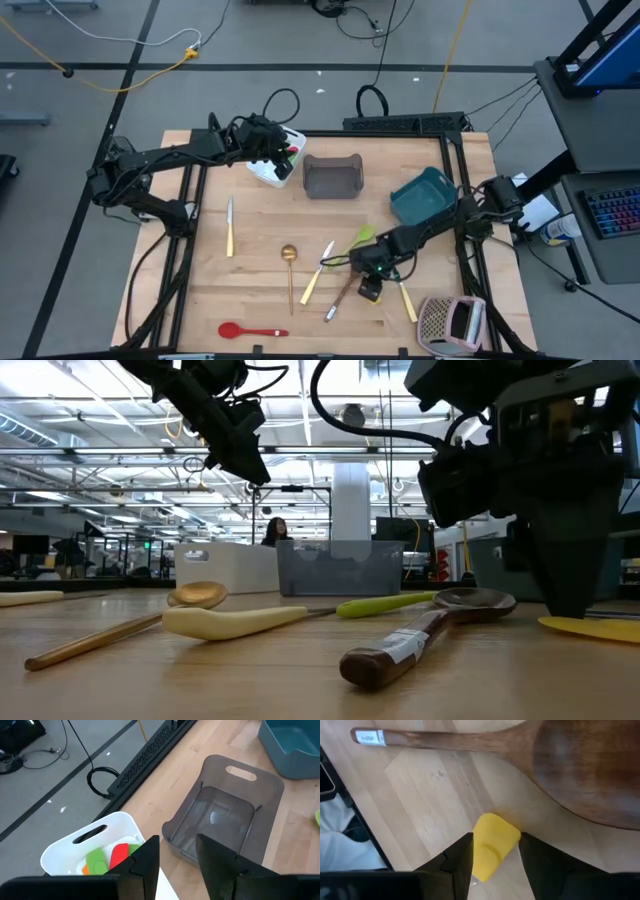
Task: Pick & Place Kitchen Items
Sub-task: Put the yellow spatula into the white bin
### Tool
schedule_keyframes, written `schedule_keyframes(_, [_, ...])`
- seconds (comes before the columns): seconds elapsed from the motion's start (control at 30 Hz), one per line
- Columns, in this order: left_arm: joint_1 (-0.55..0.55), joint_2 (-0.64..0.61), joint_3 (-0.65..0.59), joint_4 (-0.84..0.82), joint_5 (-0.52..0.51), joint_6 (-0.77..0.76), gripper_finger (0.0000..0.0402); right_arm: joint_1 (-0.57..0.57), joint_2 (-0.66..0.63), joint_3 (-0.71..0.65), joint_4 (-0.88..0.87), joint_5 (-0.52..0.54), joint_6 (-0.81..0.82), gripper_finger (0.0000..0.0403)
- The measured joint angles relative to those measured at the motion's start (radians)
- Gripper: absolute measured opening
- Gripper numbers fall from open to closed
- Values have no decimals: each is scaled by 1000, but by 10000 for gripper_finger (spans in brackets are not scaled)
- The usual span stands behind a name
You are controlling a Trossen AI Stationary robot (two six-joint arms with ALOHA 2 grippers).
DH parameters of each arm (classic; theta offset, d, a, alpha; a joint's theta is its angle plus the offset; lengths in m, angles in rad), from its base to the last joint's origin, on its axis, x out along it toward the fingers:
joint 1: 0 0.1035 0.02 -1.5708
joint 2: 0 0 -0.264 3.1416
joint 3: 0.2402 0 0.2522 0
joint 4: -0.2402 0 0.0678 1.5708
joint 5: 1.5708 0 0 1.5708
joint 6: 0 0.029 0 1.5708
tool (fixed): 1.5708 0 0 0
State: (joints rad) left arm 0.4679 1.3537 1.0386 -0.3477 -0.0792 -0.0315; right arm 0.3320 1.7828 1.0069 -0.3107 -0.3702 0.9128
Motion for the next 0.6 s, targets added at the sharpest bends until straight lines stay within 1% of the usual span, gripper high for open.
schedule_keyframes(0.13, [0,0,0,0,0,0,134,0,0,-1,0,22,-43,129])
schedule_keyframes(0.23, [0,0,0,0,0,0,134,0,1,-15,24,27,-67,95])
schedule_keyframes(0.4, [0,0,0,0,0,0,134,0,0,-99,194,27,-69,18])
schedule_keyframes(0.43, [0,0,0,0,0,0,134,-1,0,-114,221,28,-70,9])
schedule_keyframes(0.5, [0,0,0,0,0,0,134,-1,0,-137,259,30,-70,7])
schedule_keyframes(0.6, [0,0,0,0,0,0,134,-1,1,-145,265,31,-97,3])
